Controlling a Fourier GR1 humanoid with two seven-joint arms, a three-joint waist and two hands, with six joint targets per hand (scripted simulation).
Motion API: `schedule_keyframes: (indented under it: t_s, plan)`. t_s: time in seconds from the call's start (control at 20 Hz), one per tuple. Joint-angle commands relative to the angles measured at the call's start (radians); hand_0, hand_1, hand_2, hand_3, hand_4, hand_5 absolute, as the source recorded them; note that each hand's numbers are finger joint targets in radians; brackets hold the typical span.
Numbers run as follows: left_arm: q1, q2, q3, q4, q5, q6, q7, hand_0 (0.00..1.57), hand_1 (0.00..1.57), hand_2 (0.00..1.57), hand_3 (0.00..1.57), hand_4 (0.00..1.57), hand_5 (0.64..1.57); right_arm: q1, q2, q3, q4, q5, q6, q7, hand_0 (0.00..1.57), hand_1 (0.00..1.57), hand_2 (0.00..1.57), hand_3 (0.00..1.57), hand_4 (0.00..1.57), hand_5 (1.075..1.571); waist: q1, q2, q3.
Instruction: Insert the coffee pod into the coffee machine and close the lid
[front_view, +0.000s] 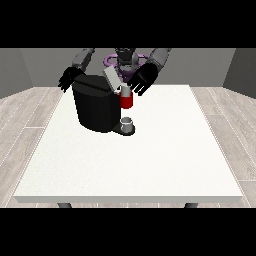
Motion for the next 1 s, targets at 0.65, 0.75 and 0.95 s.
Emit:
schedule_keyframes:
  t_s: [0.65,0.75,0.95]
  plan:
    - [-0.030,-0.010,-0.010,0.001,-0.028,-0.028,0.008,1.15,1.15,1.18,1.02,0.45,1.571,-0.028,-0.012,-0.021,0.037,-0.019,0.017,-0.011,0.00,0.00,0.00,0.00,0.43,1.571,0.011,0.031,0.0002]
    - [-0.003,0.023,0.000,0.018,-0.030,-0.024,-0.037,1.12,1.12,1.16,0.99,0.44,1.571,-0.037,-0.026,-0.015,-0.016,0.002,-0.009,0.041,0.00,0.00,0.00,0.00,0.42,1.571,0.006,0.020,-0.0003]
    - [0.026,-0.020,-0.016,0.002,-0.049,0.026,-0.031,1.07,1.07,1.12,0.95,0.38,1.571,-0.020,-0.028,-0.042,0.014,-0.010,-0.016,0.021,0.00,0.00,0.00,0.00,0.38,1.571,0.016,0.025,-0.0001]
